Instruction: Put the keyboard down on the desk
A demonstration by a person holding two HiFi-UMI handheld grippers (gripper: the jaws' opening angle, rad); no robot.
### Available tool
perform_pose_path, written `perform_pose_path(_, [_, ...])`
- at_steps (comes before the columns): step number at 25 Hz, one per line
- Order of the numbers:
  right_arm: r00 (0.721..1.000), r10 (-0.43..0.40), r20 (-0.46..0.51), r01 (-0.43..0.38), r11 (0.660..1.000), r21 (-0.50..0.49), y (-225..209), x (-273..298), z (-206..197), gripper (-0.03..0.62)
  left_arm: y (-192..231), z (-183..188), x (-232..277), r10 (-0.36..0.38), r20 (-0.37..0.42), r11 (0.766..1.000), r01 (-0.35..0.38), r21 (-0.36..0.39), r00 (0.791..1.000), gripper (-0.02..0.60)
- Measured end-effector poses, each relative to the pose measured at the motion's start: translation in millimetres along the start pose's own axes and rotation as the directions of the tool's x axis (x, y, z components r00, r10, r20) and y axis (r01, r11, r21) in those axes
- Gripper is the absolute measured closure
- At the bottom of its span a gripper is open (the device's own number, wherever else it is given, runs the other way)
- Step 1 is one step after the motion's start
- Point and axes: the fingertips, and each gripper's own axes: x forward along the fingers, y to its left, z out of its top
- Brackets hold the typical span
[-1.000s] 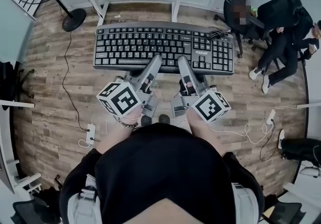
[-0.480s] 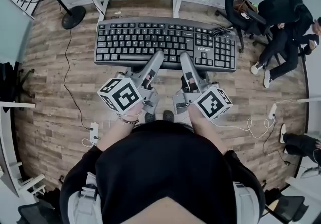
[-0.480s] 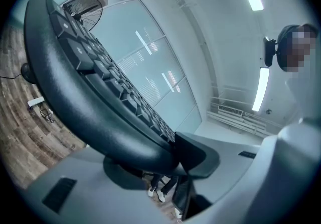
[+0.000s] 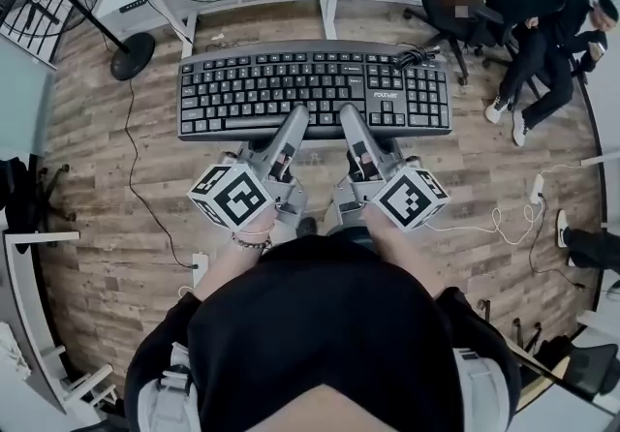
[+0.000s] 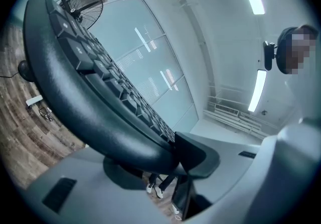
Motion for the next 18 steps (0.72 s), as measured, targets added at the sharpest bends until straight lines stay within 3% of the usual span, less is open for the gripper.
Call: perform_pose_path(18, [0.997, 0.068, 0.026, -0.067, 0.998, -0.020, -3.5, 16.4, 1.4, 0.418, 9.4, 7.0, 7.0, -0.022, 0.047, 0.999, 0.020, 0.044, 0.999, 0.411])
